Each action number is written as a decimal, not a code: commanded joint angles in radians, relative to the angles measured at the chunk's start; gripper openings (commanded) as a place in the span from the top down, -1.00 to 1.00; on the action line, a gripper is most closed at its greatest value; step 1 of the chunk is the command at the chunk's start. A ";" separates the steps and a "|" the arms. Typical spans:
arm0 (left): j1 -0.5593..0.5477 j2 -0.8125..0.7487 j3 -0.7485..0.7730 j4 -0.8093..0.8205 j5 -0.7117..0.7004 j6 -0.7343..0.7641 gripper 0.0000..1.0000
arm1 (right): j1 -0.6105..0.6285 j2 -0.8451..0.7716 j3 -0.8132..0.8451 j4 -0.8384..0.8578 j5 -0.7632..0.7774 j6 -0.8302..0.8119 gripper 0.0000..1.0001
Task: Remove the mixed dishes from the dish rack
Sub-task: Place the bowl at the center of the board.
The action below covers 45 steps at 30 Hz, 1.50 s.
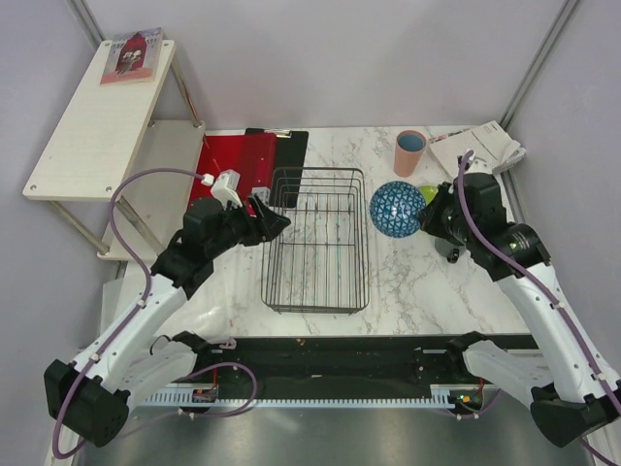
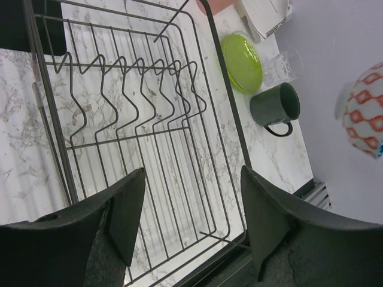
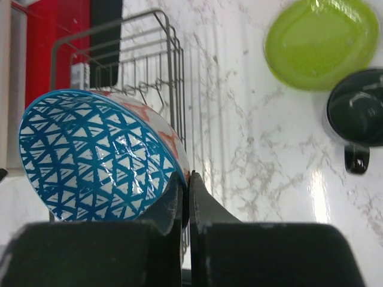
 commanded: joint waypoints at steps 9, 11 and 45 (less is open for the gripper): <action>-0.001 -0.064 -0.079 -0.039 0.044 -0.058 -0.39 | -0.045 -0.024 -0.360 0.087 -0.035 0.163 1.00; -0.001 -0.066 -0.085 -0.047 0.052 -0.070 -0.38 | -0.066 -0.016 -0.390 0.134 -0.036 0.165 1.00; -0.001 0.000 -0.122 -0.088 0.046 -0.082 -0.39 | -0.301 0.249 -0.503 0.417 -0.219 0.050 0.11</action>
